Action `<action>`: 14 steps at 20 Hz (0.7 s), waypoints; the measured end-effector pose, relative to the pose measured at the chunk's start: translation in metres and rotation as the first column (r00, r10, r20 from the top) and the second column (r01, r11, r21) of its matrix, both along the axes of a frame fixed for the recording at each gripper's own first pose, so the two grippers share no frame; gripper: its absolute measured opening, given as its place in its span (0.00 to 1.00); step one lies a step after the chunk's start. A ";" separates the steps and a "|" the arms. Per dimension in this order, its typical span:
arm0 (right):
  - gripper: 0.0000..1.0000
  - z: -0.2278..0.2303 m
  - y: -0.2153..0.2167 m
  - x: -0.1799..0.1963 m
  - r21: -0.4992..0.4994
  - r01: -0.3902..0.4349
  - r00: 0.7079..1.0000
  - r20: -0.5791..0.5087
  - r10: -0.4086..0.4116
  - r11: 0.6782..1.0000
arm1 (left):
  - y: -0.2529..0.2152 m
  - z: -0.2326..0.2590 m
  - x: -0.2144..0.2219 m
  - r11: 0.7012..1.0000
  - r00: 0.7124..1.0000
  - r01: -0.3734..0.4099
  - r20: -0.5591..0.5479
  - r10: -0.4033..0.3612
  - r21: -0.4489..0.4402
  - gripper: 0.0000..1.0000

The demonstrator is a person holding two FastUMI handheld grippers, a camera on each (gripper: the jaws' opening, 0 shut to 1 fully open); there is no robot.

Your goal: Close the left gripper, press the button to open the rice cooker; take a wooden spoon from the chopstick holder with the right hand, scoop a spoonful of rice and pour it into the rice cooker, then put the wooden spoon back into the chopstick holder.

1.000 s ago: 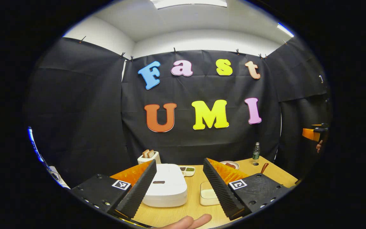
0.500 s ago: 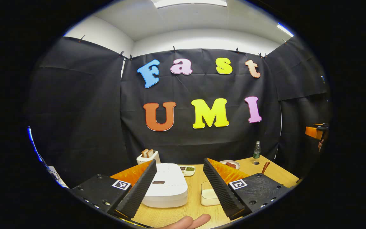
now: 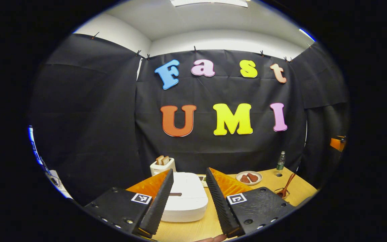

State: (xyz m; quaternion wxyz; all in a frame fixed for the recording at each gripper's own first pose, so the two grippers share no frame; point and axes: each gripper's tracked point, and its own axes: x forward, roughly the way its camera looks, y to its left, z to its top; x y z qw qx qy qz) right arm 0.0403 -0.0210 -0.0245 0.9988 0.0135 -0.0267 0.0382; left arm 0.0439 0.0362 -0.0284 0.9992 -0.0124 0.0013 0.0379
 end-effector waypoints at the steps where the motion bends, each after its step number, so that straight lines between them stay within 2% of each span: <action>1: 1.00 -0.002 -0.004 0.004 -0.003 0.003 1.000 -0.001 -0.003 1.000 | 0.003 -0.001 0.003 1.000 1.000 -0.010 0.000 0.010 0.013 0.66; 4: 1.00 -0.009 -0.013 0.014 -0.005 0.017 1.000 -0.003 -0.017 1.000 | 0.003 -0.013 0.017 0.999 1.000 0.013 -0.021 -0.012 0.044 0.67; 6: 1.00 -0.013 -0.016 0.019 0.000 0.019 1.000 -0.006 -0.019 1.000 | 0.002 -0.030 0.026 0.999 0.997 0.045 -0.068 -0.044 0.013 0.33; 7: 1.00 -0.014 -0.017 0.020 -0.002 0.017 1.000 -0.006 -0.017 1.000 | 0.006 -0.039 0.032 0.999 0.995 0.037 -0.096 -0.037 0.002 0.27; 12: 1.00 -0.020 -0.020 0.029 -0.016 0.025 1.000 -0.001 -0.025 1.000 | 0.028 -0.067 0.060 1.000 0.986 -0.012 -0.168 0.015 0.016 0.28; 14: 1.00 -0.028 -0.021 0.033 -0.022 0.024 1.000 -0.010 -0.024 0.999 | 0.035 -0.084 0.070 0.999 0.973 -0.030 -0.229 0.034 0.020 0.28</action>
